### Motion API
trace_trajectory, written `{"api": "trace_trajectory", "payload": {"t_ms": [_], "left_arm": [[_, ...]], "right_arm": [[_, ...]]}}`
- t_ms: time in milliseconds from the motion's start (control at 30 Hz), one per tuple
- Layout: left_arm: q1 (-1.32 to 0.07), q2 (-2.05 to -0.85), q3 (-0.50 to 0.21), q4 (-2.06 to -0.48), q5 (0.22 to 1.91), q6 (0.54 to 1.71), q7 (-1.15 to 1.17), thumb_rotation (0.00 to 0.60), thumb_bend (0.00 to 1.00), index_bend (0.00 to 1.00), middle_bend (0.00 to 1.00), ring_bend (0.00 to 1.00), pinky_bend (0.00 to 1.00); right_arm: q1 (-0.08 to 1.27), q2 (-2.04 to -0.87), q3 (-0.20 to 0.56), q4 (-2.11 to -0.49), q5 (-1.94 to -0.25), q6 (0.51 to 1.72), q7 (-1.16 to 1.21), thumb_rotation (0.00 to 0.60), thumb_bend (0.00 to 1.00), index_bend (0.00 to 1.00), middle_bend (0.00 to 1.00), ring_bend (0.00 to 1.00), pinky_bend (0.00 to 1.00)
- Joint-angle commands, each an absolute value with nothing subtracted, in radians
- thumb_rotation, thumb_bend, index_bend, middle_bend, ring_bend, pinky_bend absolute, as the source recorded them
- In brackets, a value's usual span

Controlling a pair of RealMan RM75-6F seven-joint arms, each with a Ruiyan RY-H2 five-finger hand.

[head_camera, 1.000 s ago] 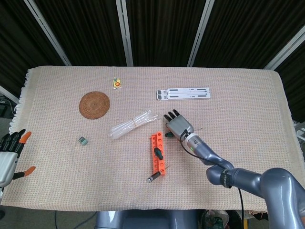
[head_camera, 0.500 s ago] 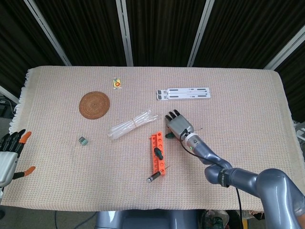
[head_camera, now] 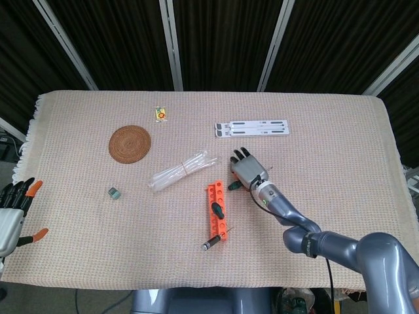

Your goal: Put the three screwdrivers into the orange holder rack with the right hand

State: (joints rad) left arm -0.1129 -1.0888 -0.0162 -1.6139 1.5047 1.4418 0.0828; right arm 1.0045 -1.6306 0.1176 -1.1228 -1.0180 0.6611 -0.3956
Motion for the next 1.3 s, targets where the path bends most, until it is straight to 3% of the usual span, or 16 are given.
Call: {"api": "trace_trajectory", "payload": {"t_ms": [33, 233, 500, 700, 900, 1100, 1300], "left_arm": [[-0.112, -1.088, -0.016, -1.615, 1.505, 1.443, 0.082, 0.6, 0.06, 0.0, 0.0, 0.0, 0.0], [-0.111, -1.085, -0.016, -1.62, 1.51, 1.449, 0.084, 0.6, 0.06, 0.0, 0.0, 0.0, 0.0], [-0.112, -1.077, -0.016, -1.638, 1.522, 1.455, 0.091, 0.6, 0.06, 0.0, 0.0, 0.0, 0.0], [-0.116, -1.069, -0.017, -1.66, 1.536, 1.46, 0.105, 0.6, 0.06, 0.0, 0.0, 0.0, 0.0], [-0.119, -1.066, -0.015, -1.684, 1.545, 1.459, 0.123, 0.6, 0.06, 0.0, 0.0, 0.0, 0.0], [-0.119, -1.062, -0.015, -1.693, 1.539, 1.456, 0.126, 0.6, 0.06, 0.0, 0.0, 0.0, 0.0], [-0.12, -1.062, -0.012, -1.691, 1.541, 1.452, 0.126, 0.6, 0.06, 0.0, 0.0, 0.0, 0.0]], "right_arm": [[0.993, -1.606, 0.133, -1.152, -1.02, 0.668, -0.363, 0.6, 0.31, 0.6, 0.17, 0.0, 0.0], [0.951, -1.505, 0.195, -1.286, -1.002, 0.64, -0.191, 0.6, 0.32, 0.62, 0.2, 0.0, 0.0], [0.843, -1.319, 0.324, -1.512, -1.047, 0.546, 0.245, 0.6, 0.32, 0.63, 0.21, 0.0, 0.0], [0.763, -1.234, 0.431, -1.601, -1.189, 0.428, 0.613, 0.6, 0.32, 0.63, 0.21, 0.0, 0.0], [0.703, -1.195, 0.505, -1.674, -1.366, 0.417, 0.933, 0.6, 0.32, 0.64, 0.21, 0.0, 0.0], [0.711, -1.182, 0.479, -1.664, -1.546, 0.484, 1.18, 0.6, 0.32, 0.64, 0.21, 0.0, 0.0], [0.773, -1.194, 0.405, -1.589, -1.67, 0.586, 1.359, 0.6, 0.32, 0.64, 0.22, 0.0, 0.0]]}}
